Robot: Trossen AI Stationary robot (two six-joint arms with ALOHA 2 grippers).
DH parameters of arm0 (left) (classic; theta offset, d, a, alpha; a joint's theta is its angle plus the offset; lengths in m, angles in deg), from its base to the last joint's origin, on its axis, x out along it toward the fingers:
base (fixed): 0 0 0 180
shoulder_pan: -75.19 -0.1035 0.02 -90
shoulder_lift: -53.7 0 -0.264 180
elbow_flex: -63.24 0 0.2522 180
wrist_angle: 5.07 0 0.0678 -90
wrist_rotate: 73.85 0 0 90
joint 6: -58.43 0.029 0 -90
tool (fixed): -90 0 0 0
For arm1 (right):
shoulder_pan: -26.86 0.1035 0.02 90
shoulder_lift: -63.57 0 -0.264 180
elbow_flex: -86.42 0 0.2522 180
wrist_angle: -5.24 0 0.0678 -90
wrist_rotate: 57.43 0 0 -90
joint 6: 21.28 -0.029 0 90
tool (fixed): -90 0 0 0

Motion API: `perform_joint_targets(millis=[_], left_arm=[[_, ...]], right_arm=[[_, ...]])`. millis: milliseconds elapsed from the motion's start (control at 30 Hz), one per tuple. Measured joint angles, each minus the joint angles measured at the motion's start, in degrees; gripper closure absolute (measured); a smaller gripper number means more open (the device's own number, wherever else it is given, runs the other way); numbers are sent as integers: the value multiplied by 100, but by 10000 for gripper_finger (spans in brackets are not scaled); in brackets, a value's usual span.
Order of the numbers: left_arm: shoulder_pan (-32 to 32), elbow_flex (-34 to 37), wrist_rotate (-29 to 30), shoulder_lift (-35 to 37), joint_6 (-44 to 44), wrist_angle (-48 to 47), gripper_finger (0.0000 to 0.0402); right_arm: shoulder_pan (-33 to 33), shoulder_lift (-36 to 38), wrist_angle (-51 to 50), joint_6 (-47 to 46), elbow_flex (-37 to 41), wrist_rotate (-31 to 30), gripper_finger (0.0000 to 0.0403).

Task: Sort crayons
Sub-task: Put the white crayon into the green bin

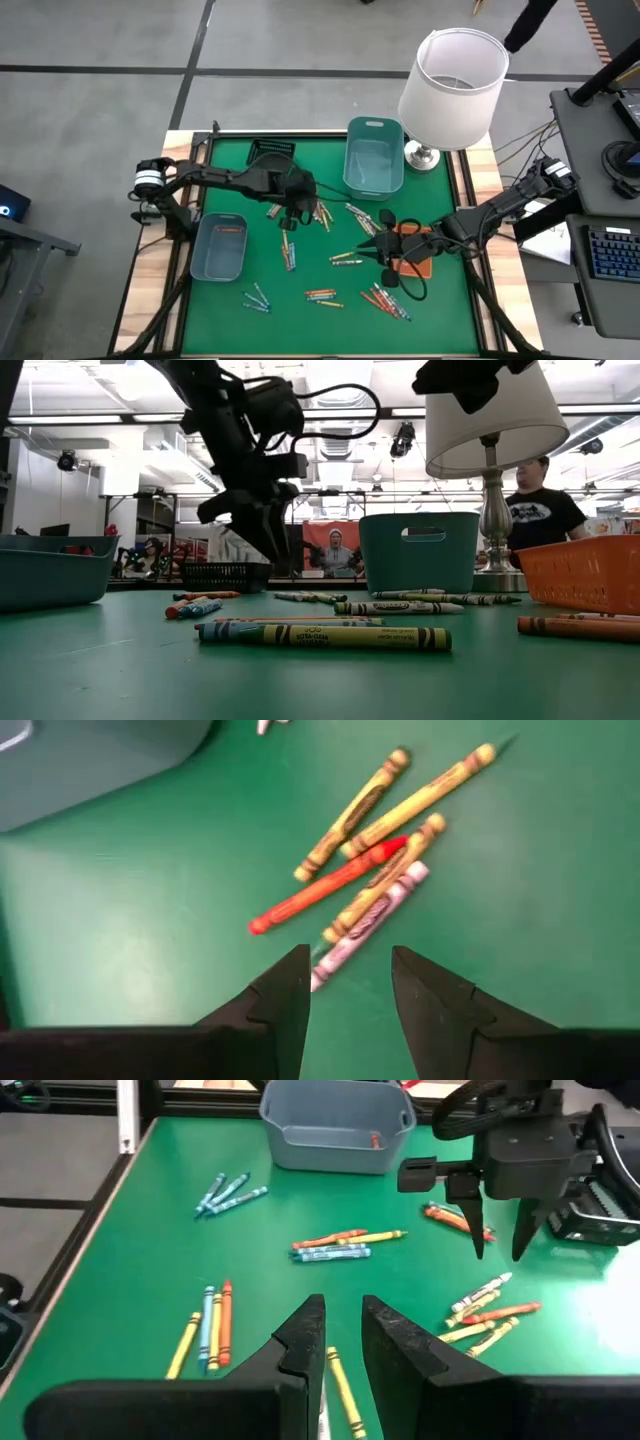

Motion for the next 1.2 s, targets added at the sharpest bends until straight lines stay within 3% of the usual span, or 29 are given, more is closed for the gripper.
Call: perform_joint_targets(millis=[167, 400, 1000, 1200], left_arm=[[-314, 0, -563, -49, 229, 83, 277], [-572, 13, -860, -300, 359, 130, 277], [-596, 15, -878, -846, 403, 220, 279], [-596, 31, -878, -846, 440, 190, 302]], right_arm=[[-241, 0, -14, -5, 0, 0, 344], [-328, 0, -79, -6, 0, 4, 344], [-329, 0, -159, -52, 4, 8, 344], [-328, 0, -156, -92, 4, 8, 344]])
